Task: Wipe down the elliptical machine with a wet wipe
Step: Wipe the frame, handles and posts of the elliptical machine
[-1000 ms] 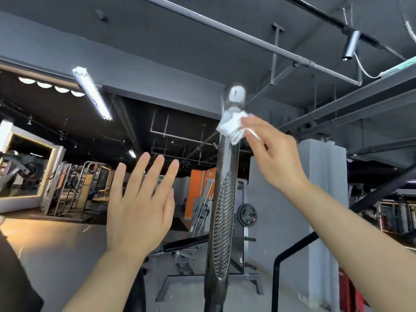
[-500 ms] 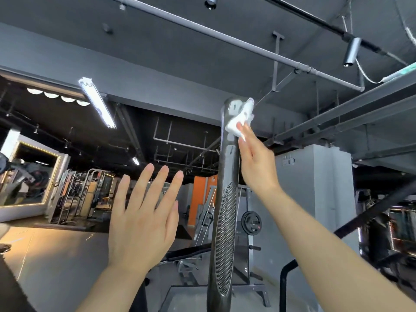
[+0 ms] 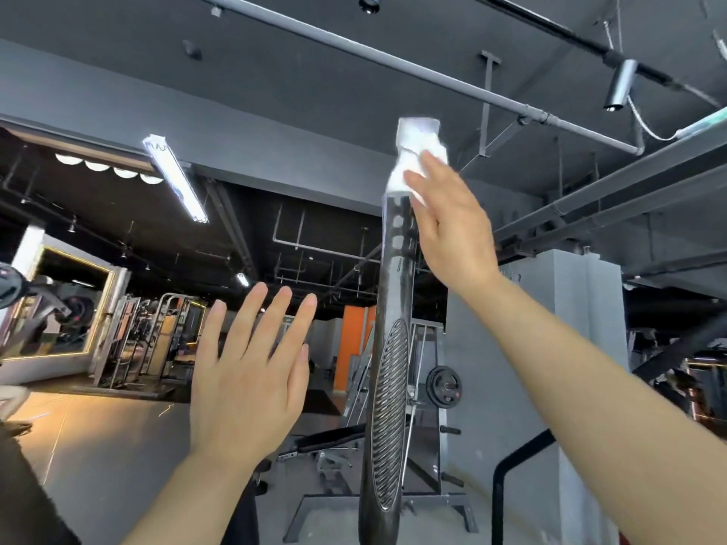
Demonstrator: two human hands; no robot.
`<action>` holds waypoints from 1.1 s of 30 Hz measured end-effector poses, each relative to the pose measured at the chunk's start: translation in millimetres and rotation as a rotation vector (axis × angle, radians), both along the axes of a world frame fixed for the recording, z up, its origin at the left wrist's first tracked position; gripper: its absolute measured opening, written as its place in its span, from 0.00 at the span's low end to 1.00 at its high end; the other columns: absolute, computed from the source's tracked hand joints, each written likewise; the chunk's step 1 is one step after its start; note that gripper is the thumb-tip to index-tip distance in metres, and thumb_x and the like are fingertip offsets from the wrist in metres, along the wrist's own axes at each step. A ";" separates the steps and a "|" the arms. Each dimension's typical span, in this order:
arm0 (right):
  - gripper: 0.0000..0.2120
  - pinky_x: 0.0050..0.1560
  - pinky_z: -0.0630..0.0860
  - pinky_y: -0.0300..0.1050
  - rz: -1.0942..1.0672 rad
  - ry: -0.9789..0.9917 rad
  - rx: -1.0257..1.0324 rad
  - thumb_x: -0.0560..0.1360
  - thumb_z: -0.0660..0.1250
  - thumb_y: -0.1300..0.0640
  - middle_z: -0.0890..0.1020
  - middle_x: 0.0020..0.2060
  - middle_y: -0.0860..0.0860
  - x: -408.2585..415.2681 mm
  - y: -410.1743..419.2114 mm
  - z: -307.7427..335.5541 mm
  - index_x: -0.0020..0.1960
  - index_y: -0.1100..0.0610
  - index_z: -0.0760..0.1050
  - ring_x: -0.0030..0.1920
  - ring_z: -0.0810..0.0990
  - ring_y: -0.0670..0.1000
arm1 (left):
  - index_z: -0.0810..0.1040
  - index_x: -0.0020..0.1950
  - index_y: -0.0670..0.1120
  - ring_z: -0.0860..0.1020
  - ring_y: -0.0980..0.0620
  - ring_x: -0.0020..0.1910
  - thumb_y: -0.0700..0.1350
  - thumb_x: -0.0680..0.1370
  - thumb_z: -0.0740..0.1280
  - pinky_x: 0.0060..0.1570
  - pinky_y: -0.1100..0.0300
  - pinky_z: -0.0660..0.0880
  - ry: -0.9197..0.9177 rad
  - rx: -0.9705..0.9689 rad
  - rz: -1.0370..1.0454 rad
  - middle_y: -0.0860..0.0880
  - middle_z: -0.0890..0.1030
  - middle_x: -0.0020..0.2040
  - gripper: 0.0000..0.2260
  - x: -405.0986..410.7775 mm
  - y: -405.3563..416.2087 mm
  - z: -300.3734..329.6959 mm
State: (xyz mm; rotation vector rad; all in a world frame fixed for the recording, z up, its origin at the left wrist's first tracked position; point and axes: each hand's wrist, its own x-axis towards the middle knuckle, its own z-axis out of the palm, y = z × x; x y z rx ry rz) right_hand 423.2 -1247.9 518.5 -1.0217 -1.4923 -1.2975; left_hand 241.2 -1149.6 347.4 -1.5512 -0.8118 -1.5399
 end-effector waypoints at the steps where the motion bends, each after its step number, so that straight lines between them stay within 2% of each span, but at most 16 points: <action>1: 0.15 0.75 0.55 0.47 -0.115 -0.087 -0.049 0.82 0.58 0.60 0.68 0.73 0.54 0.5 6.6 18.1 0.67 0.58 0.75 0.75 0.62 0.53 | 0.70 0.73 0.47 0.69 0.41 0.71 0.48 0.81 0.53 0.71 0.39 0.60 -0.003 0.010 -0.001 0.43 0.76 0.68 0.21 0.0 0.9 -0.2; 3: 0.15 0.72 0.63 0.51 -0.212 -0.185 -0.166 0.82 0.56 0.61 0.69 0.72 0.53 6.0 16.9 37.4 0.67 0.56 0.73 0.73 0.64 0.55 | 0.70 0.73 0.47 0.69 0.41 0.71 0.48 0.81 0.53 0.71 0.40 0.60 -0.014 0.029 -0.005 0.43 0.76 0.68 0.21 0.1 2.1 -0.4; 4: 0.16 0.69 0.67 0.50 -0.204 -0.202 -0.193 0.82 0.56 0.61 0.69 0.71 0.52 8.9 18.3 38.3 0.68 0.55 0.71 0.71 0.65 0.54 | 0.70 0.73 0.47 0.69 0.41 0.71 0.48 0.81 0.53 0.71 0.40 0.60 -0.016 0.038 -0.006 0.43 0.76 0.68 0.21 0.4 2.8 -0.5; 5: 0.17 0.67 0.67 0.47 -0.189 -0.221 -0.191 0.82 0.55 0.61 0.69 0.71 0.51 13.0 19.3 35.1 0.70 0.55 0.69 0.71 0.66 0.53 | 0.70 0.73 0.48 0.69 0.41 0.71 0.48 0.81 0.53 0.71 0.40 0.60 -0.015 0.043 -0.009 0.43 0.76 0.68 0.21 0.9 3.4 -0.6; 8: 0.17 0.72 0.55 0.40 -0.203 -0.337 -0.249 0.82 0.55 0.60 0.72 0.69 0.56 23.0 23.8 9.3 0.70 0.61 0.70 0.72 0.67 0.54 | 0.70 0.74 0.48 0.69 0.41 0.71 0.48 0.82 0.53 0.71 0.40 0.60 -0.015 0.051 -0.012 0.43 0.75 0.68 0.21 1.9 4.3 0.5; 10: 0.20 0.74 0.50 0.37 -0.142 -0.301 -0.327 0.82 0.53 0.55 0.73 0.69 0.56 27.5 26.5 -11.5 0.69 0.61 0.71 0.73 0.64 0.49 | 0.70 0.73 0.48 0.69 0.41 0.71 0.48 0.82 0.53 0.71 0.39 0.60 -0.020 0.049 -0.013 0.43 0.75 0.68 0.21 2.0 4.7 -0.1; 12: 0.20 0.76 0.52 0.40 -0.008 -0.192 -0.386 0.82 0.52 0.53 0.72 0.70 0.54 31.0 25.7 -35.1 0.68 0.58 0.73 0.73 0.61 0.44 | 0.70 0.73 0.47 0.69 0.41 0.71 0.48 0.82 0.53 0.71 0.39 0.60 -0.019 0.047 -0.017 0.43 0.76 0.68 0.21 1.0 5.3 -0.3; 15: 0.19 0.76 0.56 0.45 0.129 -0.098 -0.512 0.83 0.51 0.49 0.73 0.69 0.50 36.2 17.2 -81.1 0.63 0.52 0.76 0.75 0.61 0.43 | 0.70 0.74 0.47 0.69 0.41 0.71 0.48 0.82 0.53 0.72 0.39 0.59 -0.011 0.040 -0.012 0.44 0.76 0.68 0.21 1.2 4.2 -0.7; 18: 0.18 0.75 0.56 0.39 0.193 -0.113 -0.678 0.82 0.51 0.49 0.76 0.66 0.45 38.0 2.8 -132.3 0.58 0.52 0.78 0.73 0.61 0.39 | 0.70 0.74 0.47 0.69 0.42 0.71 0.47 0.81 0.55 0.73 0.42 0.57 -0.008 0.035 0.000 0.44 0.76 0.68 0.21 1.4 2.6 -0.2; 20: 0.19 0.73 0.56 0.33 0.182 -0.146 -0.739 0.82 0.52 0.49 0.78 0.64 0.45 38.3 -8.5 -151.9 0.59 0.54 0.79 0.72 0.62 0.35 | 0.70 0.74 0.47 0.69 0.42 0.71 0.47 0.81 0.55 0.73 0.42 0.57 -0.006 0.029 0.003 0.44 0.76 0.68 0.21 0.7 2.4 -0.5; 22: 0.16 0.70 0.58 0.29 0.170 -0.198 -0.628 0.82 0.54 0.54 0.80 0.61 0.48 35.9 -17.5 -143.3 0.57 0.56 0.79 0.69 0.64 0.32 | 0.70 0.73 0.47 0.69 0.42 0.71 0.47 0.81 0.55 0.73 0.42 0.57 0.002 0.031 0.003 0.44 0.76 0.68 0.21 0.4 2.4 -0.5; 24: 0.12 0.69 0.63 0.31 0.146 -0.253 -0.394 0.81 0.56 0.59 0.79 0.60 0.51 32.2 -19.3 -111.6 0.57 0.58 0.77 0.67 0.68 0.37 | 0.70 0.73 0.47 0.70 0.42 0.70 0.47 0.81 0.54 0.72 0.42 0.58 0.010 0.030 -0.002 0.44 0.77 0.67 0.20 1.9 1.9 -0.9; 26: 0.12 0.65 0.73 0.47 0.105 -0.255 -0.212 0.81 0.56 0.61 0.78 0.60 0.54 27.6 -14.3 -63.2 0.60 0.59 0.75 0.65 0.74 0.51 | 0.71 0.72 0.47 0.70 0.42 0.70 0.47 0.81 0.54 0.72 0.42 0.59 0.004 0.027 -0.004 0.44 0.77 0.67 0.20 2.2 1.8 -1.4; 28: 0.13 0.63 0.73 0.55 0.054 -0.190 -0.061 0.81 0.57 0.63 0.77 0.62 0.55 25.2 -3.8 -12.7 0.62 0.60 0.76 0.65 0.74 0.57 | 0.71 0.72 0.47 0.70 0.42 0.70 0.47 0.81 0.54 0.72 0.42 0.59 0.004 0.020 -0.007 0.44 0.77 0.67 0.20 1.9 0.3 -0.1; 30: 0.15 0.70 0.63 0.46 0.031 -0.095 -0.047 0.82 0.56 0.60 0.74 0.68 0.54 26.0 11.3 21.8 0.64 0.58 0.76 0.71 0.68 0.55 | 0.72 0.72 0.47 0.70 0.43 0.71 0.47 0.81 0.54 0.73 0.43 0.58 0.012 0.017 0.002 0.44 0.77 0.67 0.20 2.3 -0.4 0.6; 33: 0.17 0.68 0.52 0.28 0.184 0.064 -0.212 0.84 0.54 0.58 0.65 0.75 0.49 30.3 41.8 18.3 0.71 0.53 0.70 0.75 0.61 0.47 | 0.72 0.72 0.47 0.69 0.44 0.71 0.48 0.81 0.54 0.73 0.44 0.56 0.009 0.030 0.005 0.45 0.77 0.67 0.21 2.0 2.0 0.4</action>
